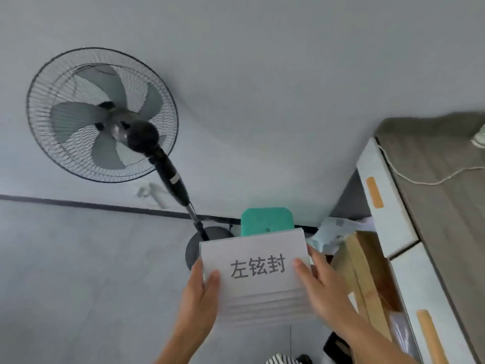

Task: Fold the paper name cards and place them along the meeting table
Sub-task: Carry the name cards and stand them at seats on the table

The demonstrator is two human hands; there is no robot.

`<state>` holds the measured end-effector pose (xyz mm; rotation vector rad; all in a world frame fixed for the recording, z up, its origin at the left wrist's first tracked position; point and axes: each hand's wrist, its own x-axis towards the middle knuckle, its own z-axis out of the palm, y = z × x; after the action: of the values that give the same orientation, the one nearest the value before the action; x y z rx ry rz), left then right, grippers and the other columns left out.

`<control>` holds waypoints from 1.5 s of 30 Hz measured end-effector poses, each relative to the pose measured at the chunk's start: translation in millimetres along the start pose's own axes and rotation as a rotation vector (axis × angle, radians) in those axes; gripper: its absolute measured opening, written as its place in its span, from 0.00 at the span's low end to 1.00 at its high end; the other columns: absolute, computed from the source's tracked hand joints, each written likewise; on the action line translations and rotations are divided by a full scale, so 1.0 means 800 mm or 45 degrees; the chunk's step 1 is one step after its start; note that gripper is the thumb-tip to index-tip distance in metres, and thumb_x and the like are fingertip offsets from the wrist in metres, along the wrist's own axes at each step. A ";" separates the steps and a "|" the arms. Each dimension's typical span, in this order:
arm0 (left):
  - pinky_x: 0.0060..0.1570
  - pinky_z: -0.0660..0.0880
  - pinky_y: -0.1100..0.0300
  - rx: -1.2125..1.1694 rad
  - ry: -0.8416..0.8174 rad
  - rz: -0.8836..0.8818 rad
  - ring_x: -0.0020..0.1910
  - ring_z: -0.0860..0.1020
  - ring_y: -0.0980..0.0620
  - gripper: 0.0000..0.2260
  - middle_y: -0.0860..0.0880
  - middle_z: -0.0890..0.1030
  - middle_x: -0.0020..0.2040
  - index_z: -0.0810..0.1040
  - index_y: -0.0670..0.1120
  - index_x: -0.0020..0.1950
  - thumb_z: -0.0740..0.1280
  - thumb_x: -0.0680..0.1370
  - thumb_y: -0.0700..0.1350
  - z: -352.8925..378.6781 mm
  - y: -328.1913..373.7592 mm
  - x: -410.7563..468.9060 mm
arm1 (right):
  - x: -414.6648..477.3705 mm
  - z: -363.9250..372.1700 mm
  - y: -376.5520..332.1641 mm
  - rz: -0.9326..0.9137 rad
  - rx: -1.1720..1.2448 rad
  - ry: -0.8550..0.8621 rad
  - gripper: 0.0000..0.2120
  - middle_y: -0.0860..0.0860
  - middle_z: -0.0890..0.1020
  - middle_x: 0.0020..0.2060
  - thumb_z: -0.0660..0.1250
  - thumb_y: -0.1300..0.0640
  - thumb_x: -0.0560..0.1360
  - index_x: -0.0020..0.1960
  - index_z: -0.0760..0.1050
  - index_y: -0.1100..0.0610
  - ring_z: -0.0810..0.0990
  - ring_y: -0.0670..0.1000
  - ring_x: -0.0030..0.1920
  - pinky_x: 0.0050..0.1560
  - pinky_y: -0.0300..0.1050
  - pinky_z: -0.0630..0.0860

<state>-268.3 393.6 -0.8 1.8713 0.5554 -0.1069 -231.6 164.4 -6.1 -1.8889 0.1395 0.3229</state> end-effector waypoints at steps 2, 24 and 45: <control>0.54 0.78 0.47 -0.038 0.100 -0.013 0.47 0.83 0.56 0.18 0.55 0.85 0.48 0.73 0.54 0.64 0.60 0.75 0.53 -0.044 -0.023 -0.016 | -0.003 0.045 -0.017 -0.036 -0.036 -0.082 0.18 0.41 0.81 0.58 0.60 0.46 0.79 0.68 0.69 0.45 0.79 0.41 0.58 0.63 0.51 0.76; 0.58 0.77 0.49 -0.447 1.029 -0.441 0.52 0.82 0.54 0.15 0.51 0.84 0.54 0.72 0.51 0.67 0.62 0.80 0.43 -0.471 -0.279 -0.156 | -0.078 0.601 -0.163 -0.197 -0.336 -1.136 0.17 0.44 0.85 0.50 0.64 0.44 0.76 0.64 0.71 0.44 0.84 0.43 0.50 0.57 0.51 0.80; 0.58 0.77 0.50 -0.715 1.649 -0.686 0.53 0.82 0.57 0.20 0.57 0.84 0.53 0.68 0.57 0.69 0.62 0.78 0.50 -0.818 -0.424 -0.091 | -0.076 1.119 -0.318 -0.369 -0.502 -1.815 0.20 0.48 0.88 0.45 0.64 0.51 0.78 0.69 0.68 0.47 0.86 0.50 0.46 0.53 0.56 0.81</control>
<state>-602.0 1054.7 -27.8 0.9958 1.7368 0.8780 -363.1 1087.3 -31.4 -1.5920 -1.1979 1.4571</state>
